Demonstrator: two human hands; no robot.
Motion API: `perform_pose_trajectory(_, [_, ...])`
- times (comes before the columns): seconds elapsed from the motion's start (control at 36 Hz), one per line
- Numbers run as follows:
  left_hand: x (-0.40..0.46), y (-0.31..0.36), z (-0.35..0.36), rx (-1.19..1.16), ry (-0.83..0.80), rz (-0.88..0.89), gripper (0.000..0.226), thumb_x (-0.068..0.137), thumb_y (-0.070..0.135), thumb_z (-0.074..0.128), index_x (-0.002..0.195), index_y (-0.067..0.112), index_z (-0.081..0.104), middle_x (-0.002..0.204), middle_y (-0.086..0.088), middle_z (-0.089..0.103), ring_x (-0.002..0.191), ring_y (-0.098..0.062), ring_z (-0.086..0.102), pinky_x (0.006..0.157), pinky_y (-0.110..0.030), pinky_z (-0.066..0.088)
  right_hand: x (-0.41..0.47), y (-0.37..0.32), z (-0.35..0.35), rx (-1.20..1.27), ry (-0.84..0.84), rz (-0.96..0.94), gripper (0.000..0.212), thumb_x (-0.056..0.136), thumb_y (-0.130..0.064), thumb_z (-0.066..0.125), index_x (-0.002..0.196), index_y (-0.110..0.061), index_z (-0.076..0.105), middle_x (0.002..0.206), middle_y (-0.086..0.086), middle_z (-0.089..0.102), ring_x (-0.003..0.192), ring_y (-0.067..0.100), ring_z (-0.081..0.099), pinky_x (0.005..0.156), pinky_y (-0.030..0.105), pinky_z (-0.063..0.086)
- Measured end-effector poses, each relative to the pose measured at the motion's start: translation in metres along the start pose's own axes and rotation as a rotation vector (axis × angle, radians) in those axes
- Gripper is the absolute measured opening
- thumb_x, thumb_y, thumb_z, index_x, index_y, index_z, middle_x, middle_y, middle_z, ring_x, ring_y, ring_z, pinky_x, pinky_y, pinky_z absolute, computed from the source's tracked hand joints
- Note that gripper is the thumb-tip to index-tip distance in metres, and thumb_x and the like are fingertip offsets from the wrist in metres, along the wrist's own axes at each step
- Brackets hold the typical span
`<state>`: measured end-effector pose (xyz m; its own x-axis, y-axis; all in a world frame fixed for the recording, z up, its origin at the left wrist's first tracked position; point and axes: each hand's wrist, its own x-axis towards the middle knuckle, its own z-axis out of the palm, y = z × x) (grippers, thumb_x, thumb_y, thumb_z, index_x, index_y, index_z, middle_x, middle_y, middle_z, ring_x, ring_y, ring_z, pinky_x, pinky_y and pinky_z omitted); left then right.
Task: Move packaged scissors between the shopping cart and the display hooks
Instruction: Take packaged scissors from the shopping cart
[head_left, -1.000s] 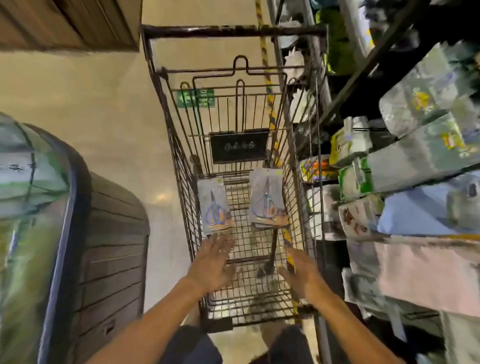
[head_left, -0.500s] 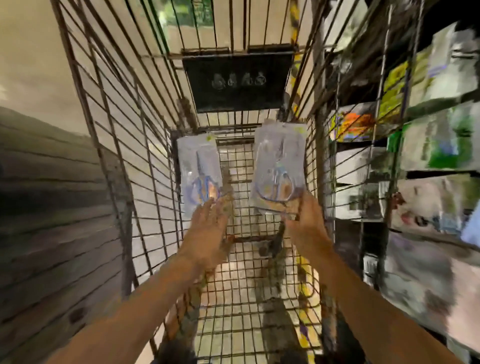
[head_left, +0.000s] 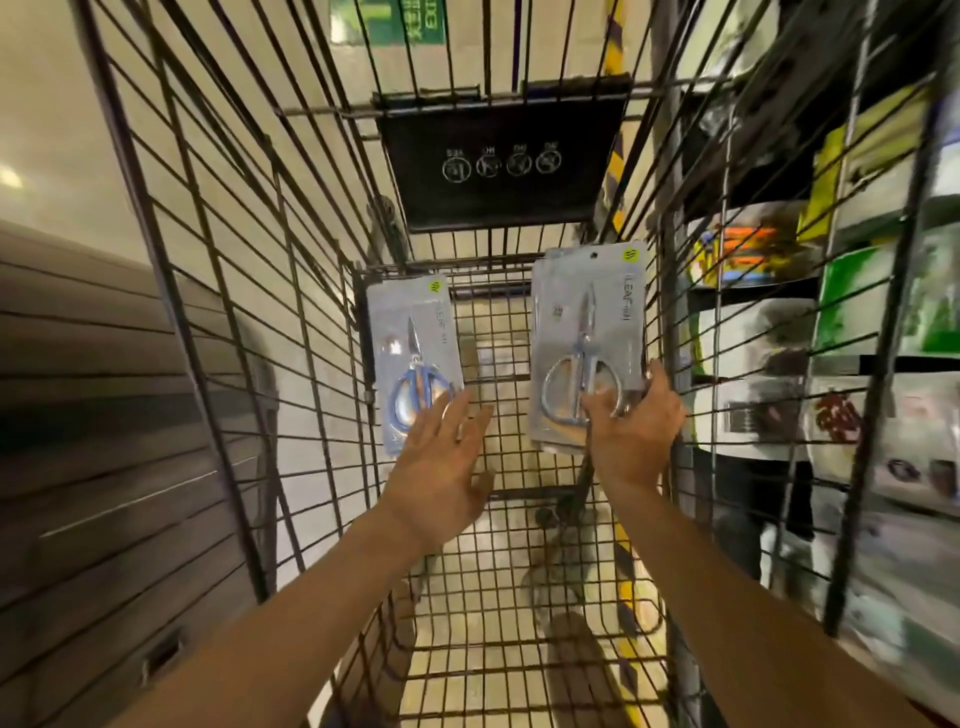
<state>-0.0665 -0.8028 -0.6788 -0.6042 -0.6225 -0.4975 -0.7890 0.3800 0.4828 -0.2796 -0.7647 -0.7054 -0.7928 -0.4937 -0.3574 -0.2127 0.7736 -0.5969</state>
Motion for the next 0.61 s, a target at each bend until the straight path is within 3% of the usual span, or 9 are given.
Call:
perform_pose_trajectory(0.17, [0.004, -0.001, 0.007, -0.122, -0.013, -0.08, 0.081, 0.09, 0.058, 0.035, 0.159, 0.016, 0.029, 0.167, -0.012, 0.02, 0.155, -0.036, 0.014, 0.125, -0.053, 0.02, 0.0, 0.006, -0.004, 0.132, -0.117, 0.066, 0.04, 0.095, -0.029, 0.066, 0.132, -0.017, 0.056, 0.115, 0.0, 0.062, 0.104, 0.02, 0.063, 0.089, 0.046, 0.058])
perform_pose_trajectory(0.25, [0.009, 0.005, 0.001, -0.279, -0.046, -0.14, 0.074, 0.098, 0.045, 0.055, 0.161, 0.021, 0.023, 0.168, -0.004, 0.015, 0.155, -0.027, 0.012, 0.127, -0.042, 0.017, -0.001, 0.016, -0.01, 0.279, -0.25, 0.177, 0.026, 0.097, -0.024, 0.063, 0.121, -0.027, 0.055, 0.102, -0.013, 0.066, 0.098, 0.019, 0.069, 0.082, 0.05, 0.061])
perform_pose_trajectory(0.31, [0.012, 0.011, -0.006, -0.431, -0.057, -0.188, 0.072, 0.1, 0.035, 0.061, 0.16, 0.024, 0.024, 0.166, -0.002, 0.023, 0.153, -0.021, 0.023, 0.125, -0.042, 0.024, -0.004, 0.017, -0.019, 0.362, -0.321, 0.205, 0.028, 0.097, -0.019, 0.062, 0.123, -0.027, 0.054, 0.106, -0.013, 0.068, 0.098, 0.016, 0.07, 0.076, 0.04, 0.063])
perform_pose_trajectory(0.36, [0.013, 0.02, -0.016, -0.646, -0.048, -0.267, 0.07, 0.099, 0.031, 0.063, 0.158, 0.026, 0.028, 0.159, 0.001, 0.037, 0.142, -0.01, 0.044, 0.115, -0.034, 0.041, -0.011, 0.018, -0.031, 0.409, -0.396, 0.21, 0.03, 0.098, -0.016, 0.061, 0.126, -0.025, 0.057, 0.104, -0.019, 0.07, 0.094, 0.009, 0.069, 0.068, 0.027, 0.061])
perform_pose_trajectory(0.42, [0.013, 0.028, -0.023, -0.878, -0.031, -0.324, 0.069, 0.098, 0.02, 0.066, 0.155, 0.031, 0.029, 0.147, 0.007, 0.048, 0.112, 0.014, 0.06, 0.087, -0.01, 0.051, -0.022, 0.021, -0.04, 0.429, -0.484, 0.224, 0.025, 0.098, -0.018, 0.061, 0.12, -0.031, 0.061, 0.105, -0.021, 0.073, 0.094, 0.012, 0.072, 0.073, 0.033, 0.062])
perform_pose_trajectory(0.44, [0.013, 0.031, -0.024, -0.967, -0.027, -0.337, 0.069, 0.097, 0.014, 0.066, 0.151, 0.036, 0.03, 0.138, 0.013, 0.053, 0.101, 0.019, 0.061, 0.076, -0.005, 0.051, -0.029, 0.021, -0.045, 0.432, -0.521, 0.227, 0.023, 0.098, -0.021, 0.062, 0.118, -0.032, 0.063, 0.11, -0.013, 0.073, 0.098, 0.017, 0.073, 0.077, 0.039, 0.062])
perform_pose_trajectory(0.47, [0.012, 0.033, -0.023, -1.026, -0.015, -0.344, 0.069, 0.095, 0.01, 0.067, 0.143, 0.044, 0.032, 0.129, 0.019, 0.056, 0.099, 0.018, 0.063, 0.071, -0.005, 0.05, -0.035, 0.021, -0.049, 0.44, -0.557, 0.229, 0.024, 0.097, -0.024, 0.063, 0.12, -0.03, 0.064, 0.114, -0.007, 0.072, 0.101, 0.02, 0.073, 0.08, 0.042, 0.062])
perform_pose_trajectory(0.53, [0.01, 0.036, -0.021, -1.109, 0.019, -0.344, 0.07, 0.092, 0.005, 0.071, 0.129, 0.054, 0.037, 0.122, 0.022, 0.061, 0.1, 0.006, 0.067, 0.071, -0.008, 0.052, -0.049, 0.016, -0.055, 0.483, -0.635, 0.228, 0.025, 0.097, -0.024, 0.063, 0.123, -0.025, 0.063, 0.111, -0.005, 0.074, 0.097, 0.016, 0.074, 0.076, 0.034, 0.063])
perform_pose_trajectory(0.61, [0.007, 0.038, -0.018, -1.148, 0.099, -0.347, 0.089, 0.087, -0.005, 0.074, 0.138, 0.055, 0.033, 0.131, 0.012, 0.065, 0.103, -0.005, 0.069, 0.08, -0.01, 0.051, -0.067, 0.01, -0.058, 0.488, -0.721, 0.172, 0.016, 0.097, -0.022, 0.06, 0.113, -0.023, 0.064, 0.093, -0.01, 0.077, 0.084, 0.01, 0.075, 0.068, 0.024, 0.061])
